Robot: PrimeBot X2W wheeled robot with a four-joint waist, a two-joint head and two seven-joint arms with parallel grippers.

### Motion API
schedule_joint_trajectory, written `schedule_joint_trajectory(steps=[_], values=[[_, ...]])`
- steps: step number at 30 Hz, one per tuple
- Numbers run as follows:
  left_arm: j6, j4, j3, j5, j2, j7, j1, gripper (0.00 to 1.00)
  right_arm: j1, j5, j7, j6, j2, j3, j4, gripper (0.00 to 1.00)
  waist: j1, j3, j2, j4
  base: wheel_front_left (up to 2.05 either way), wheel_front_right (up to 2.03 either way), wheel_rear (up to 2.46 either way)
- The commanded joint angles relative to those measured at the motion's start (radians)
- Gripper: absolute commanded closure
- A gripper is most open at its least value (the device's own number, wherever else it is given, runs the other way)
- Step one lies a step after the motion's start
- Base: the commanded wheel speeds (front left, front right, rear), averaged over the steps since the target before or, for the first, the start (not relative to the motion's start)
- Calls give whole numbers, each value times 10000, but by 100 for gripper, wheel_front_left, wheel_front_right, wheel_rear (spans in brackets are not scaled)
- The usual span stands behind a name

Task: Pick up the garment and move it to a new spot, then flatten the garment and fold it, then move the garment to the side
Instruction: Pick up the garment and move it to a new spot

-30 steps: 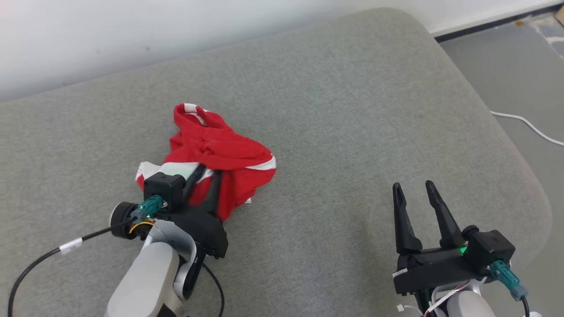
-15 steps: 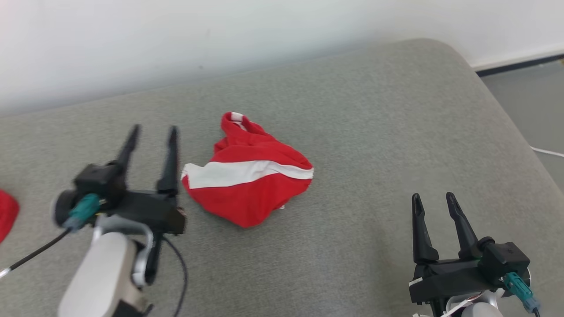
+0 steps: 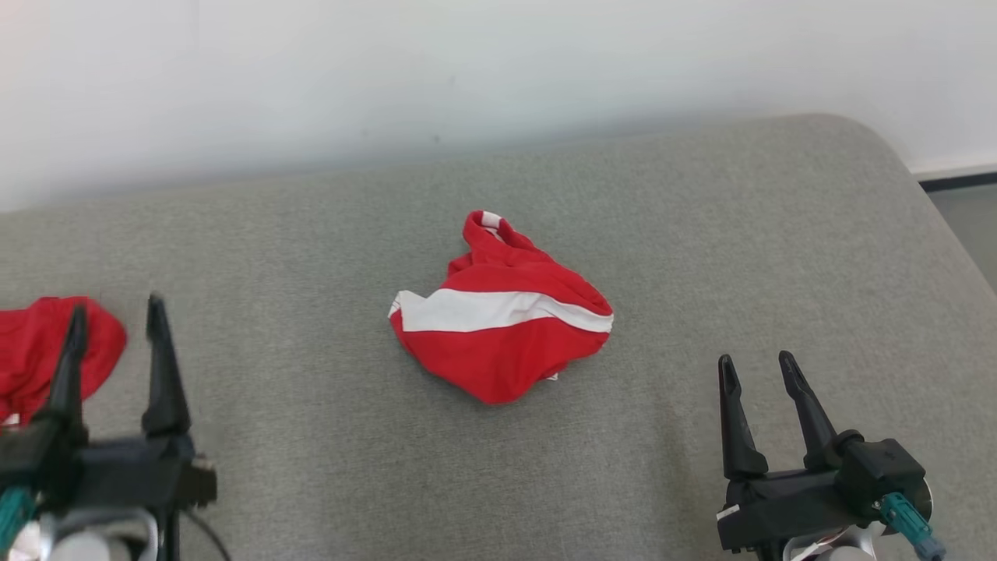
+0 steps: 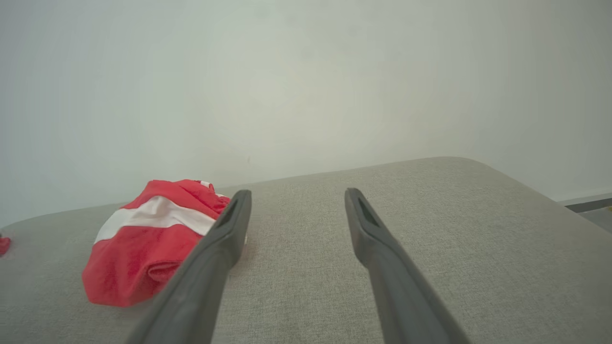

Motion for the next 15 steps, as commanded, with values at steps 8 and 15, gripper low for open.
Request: schedule_joint_trajectory(steps=[8, 15], values=[[-333, -477, 804, 694, -727, -32, 1930, 0, 423, -156, -6, -21, 11, 128, 92, 0, 1, -730, 0, 490, 0, 0, 0], [-390, -119, 653, 1495, -883, -32, 2649, 0, 597, -191, -6, -22, 6, 178, 151, 0, 1, -952, 0, 655, 0, 0, 0]])
